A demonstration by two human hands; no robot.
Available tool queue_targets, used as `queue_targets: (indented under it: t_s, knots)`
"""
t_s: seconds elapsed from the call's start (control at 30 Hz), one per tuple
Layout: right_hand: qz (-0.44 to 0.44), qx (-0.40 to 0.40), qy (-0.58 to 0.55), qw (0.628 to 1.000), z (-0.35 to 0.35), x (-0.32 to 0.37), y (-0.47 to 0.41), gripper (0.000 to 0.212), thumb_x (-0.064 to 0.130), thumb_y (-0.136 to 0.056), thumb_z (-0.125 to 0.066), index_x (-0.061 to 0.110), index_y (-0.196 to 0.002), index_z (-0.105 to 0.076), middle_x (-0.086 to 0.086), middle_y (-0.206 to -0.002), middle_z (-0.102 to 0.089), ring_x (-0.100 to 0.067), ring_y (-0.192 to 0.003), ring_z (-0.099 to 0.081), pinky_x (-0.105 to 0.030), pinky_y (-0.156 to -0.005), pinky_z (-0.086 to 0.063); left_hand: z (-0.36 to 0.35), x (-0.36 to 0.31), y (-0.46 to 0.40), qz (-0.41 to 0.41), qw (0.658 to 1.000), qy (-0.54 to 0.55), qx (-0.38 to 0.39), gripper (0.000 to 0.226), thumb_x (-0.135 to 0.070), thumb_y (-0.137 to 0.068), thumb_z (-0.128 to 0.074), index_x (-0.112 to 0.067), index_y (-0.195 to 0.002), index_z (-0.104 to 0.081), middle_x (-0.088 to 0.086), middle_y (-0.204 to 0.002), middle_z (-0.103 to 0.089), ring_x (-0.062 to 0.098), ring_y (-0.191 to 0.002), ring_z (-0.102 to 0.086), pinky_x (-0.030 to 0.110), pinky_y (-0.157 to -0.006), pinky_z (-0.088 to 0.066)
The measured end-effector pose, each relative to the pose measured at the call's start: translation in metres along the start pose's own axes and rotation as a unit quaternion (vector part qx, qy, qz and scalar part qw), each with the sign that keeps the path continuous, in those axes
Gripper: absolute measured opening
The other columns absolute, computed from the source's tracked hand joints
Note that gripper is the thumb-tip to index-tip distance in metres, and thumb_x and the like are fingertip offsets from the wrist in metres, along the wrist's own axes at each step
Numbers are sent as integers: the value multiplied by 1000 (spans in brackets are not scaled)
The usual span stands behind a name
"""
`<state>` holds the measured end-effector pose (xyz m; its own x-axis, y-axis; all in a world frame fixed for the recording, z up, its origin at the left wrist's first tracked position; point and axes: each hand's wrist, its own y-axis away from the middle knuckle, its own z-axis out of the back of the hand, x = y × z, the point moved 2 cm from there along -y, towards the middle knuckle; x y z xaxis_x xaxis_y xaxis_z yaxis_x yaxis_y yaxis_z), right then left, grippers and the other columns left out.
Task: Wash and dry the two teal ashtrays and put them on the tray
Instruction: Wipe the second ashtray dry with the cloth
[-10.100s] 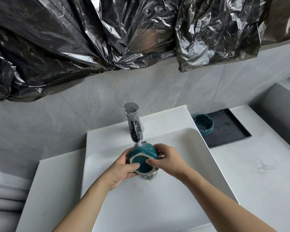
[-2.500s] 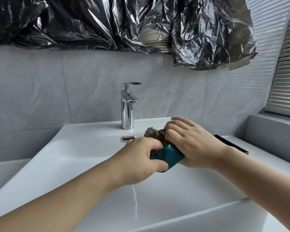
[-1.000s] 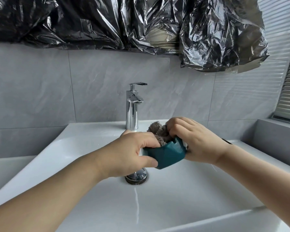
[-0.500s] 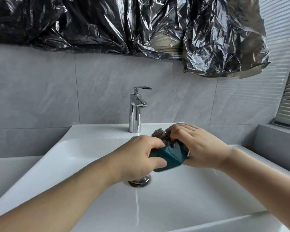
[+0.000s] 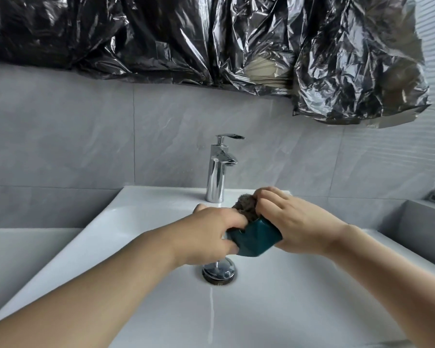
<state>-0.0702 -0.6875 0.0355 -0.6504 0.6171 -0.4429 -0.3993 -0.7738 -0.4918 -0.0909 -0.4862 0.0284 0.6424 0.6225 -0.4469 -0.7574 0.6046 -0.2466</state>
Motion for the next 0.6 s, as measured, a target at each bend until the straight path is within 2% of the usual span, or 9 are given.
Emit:
queue_targets:
  t_s: [0.1, 0.17, 0.23, 0.37, 0.43, 0.47, 0.53, 0.6]
  knots:
    - [-9, 0, 0, 1000, -1, 0, 1, 36, 5, -66, -74, 6, -95, -54, -9, -101, -58, -29, -98, -56, -34, -74, -52, -5, -8, -8, 28, 999, 42, -19, 10, -19, -77, -69, -19, -84, -61, 6, -88, -66, 21, -82, -59, 34, -67, -49]
    - [-16, -10, -3, 1000, -2, 1, 1, 36, 6, -65, -75, 7, -93, -53, -8, -99, -58, -26, -96, -55, -29, -75, -47, -7, -10, -11, 40, 994, 102, -28, 12, -17, -72, -73, -12, -79, -64, 7, -74, -61, 19, -66, -56, 35, -62, -48]
    - [-14, -13, -4, 1000, -2, 3, 2, 36, 10, -67, -75, 10, -94, -51, -7, -99, -59, -25, -95, -56, -30, -77, -46, -9, -10, -10, 42, 987, 155, -26, 14, -17, -70, -75, -10, -76, -64, 2, -71, -57, 16, -63, -52, 33, -63, -44]
    - [-55, -59, -98, 992, 5, 1, 7, 43, 27, -72, -74, 18, -103, -45, -2, -97, -63, -24, -86, -61, -39, -73, -51, -3, -12, -4, 3, 975, 221, -19, 13, -22, -70, -75, -18, -79, -66, -7, -70, -61, 13, -66, -57, 31, -69, -47]
    - [-68, -78, -136, 985, 7, 0, 8, 47, 34, -74, -74, 22, -107, -43, 0, -103, -63, -24, -91, -62, -41, -74, -52, 0, -12, -2, -15, 978, 208, -22, 15, -27, -71, -73, -21, -84, -66, 0, -75, -64, 19, -72, -60, 38, -74, -51]
    - [-68, -82, -150, 983, 7, -1, 8, 46, 34, -74, -73, 24, -107, -42, 0, -107, -63, -23, -94, -62, -41, -75, -52, 1, -12, -1, -20, 981, 194, -23, 17, -30, -71, -72, -24, -85, -65, 6, -82, -66, 27, -80, -62, 44, -80, -52]
    - [-65, -79, -160, 982, 6, -2, 9, 44, 30, -76, -74, 24, -106, -42, 0, -111, -61, -22, -95, -62, -40, -78, -51, -1, -10, 0, -15, 985, 170, -17, 21, -39, -70, -70, -33, -89, -63, 9, -95, -66, 30, -96, -61, 51, -88, -51]
    - [-45, -63, -137, 988, 2, -1, 8, 42, 20, -77, -74, 21, -104, -42, -3, -110, -60, -23, -93, -61, -40, -78, -50, -3, -6, 1, 18, 991, 129, 5, 24, -45, -71, -67, -42, -92, -55, 0, -104, -61, 17, -104, -54, 44, -89, -50]
